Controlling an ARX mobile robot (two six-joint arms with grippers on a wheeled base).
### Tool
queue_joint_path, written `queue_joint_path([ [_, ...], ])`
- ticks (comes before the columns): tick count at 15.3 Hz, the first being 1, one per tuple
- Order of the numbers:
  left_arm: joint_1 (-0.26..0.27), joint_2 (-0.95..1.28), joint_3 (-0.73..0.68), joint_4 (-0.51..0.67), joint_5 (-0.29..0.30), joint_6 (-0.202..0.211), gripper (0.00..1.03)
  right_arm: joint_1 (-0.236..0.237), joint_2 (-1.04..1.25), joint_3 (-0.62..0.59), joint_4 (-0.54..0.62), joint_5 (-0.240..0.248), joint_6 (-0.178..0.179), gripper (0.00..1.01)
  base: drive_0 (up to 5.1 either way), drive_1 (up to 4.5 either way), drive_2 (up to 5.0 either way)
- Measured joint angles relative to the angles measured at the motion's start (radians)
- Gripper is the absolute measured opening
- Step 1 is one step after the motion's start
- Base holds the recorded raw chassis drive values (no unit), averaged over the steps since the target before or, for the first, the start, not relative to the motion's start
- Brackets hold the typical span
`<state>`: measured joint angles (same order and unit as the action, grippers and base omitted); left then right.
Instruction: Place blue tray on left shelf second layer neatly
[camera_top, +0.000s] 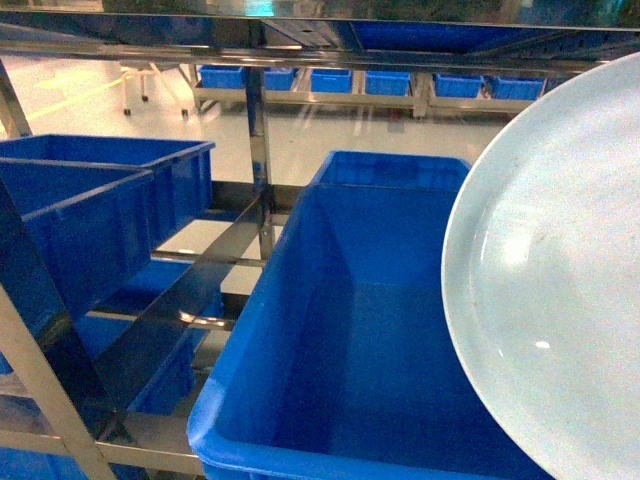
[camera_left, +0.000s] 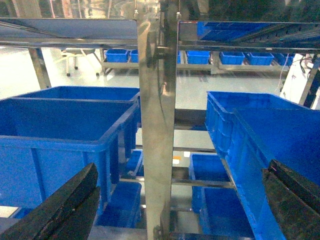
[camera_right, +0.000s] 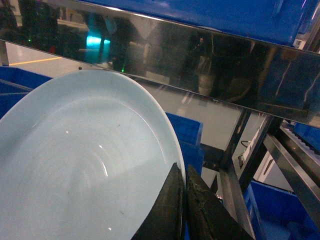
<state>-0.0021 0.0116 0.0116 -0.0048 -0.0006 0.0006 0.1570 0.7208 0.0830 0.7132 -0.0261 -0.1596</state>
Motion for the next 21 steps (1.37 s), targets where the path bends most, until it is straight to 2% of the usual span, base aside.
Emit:
queue_joint_path([
  [9, 0.0, 0.0, 0.0, 0.0, 0.0, 0.0, 0.98, 0.008, 0.087, 0.0, 0.087, -0.001, -0.002, 0.02, 0.0, 0.0, 0.0],
  [10, 0.0, 0.0, 0.0, 0.0, 0.0, 0.0, 0.98, 0.015, 0.163, 0.001, 0.155, -0.004, -0.003, 0.02, 0.0, 0.0, 0.0],
  [11, 0.0, 0.0, 0.0, 0.0, 0.0, 0.0, 0.98, 0.032, 0.347, 0.019, 0.303, -0.012, -0.011, 0.02, 0.0, 0.0, 0.0],
  [12, 0.0, 0.0, 0.0, 0.0, 0.0, 0.0, 0.98, 0.018, 0.544, 0.027, 0.471, -0.024, -0.023, 0.02, 0.0, 0.0, 0.0],
  [13, 0.0, 0.0, 0.0, 0.0, 0.0, 0.0, 0.98, 0.004, 0.761, 0.084, 0.574, -0.04, -0.039, 0.02, 0.0, 0.0, 0.0],
  [18, 0.0, 0.0, 0.0, 0.0, 0.0, 0.0, 0.98, 0.015, 0.968, 0.159, 0.571, -0.043, -0.049, 0.02, 0.0, 0.0, 0.0],
  [21, 0.0, 0.0, 0.0, 0.0, 0.0, 0.0, 0.98, 0.027, 0.979, 0.165, 0.57, -0.048, -0.056, 0.02, 0.0, 0.0, 0.0],
])
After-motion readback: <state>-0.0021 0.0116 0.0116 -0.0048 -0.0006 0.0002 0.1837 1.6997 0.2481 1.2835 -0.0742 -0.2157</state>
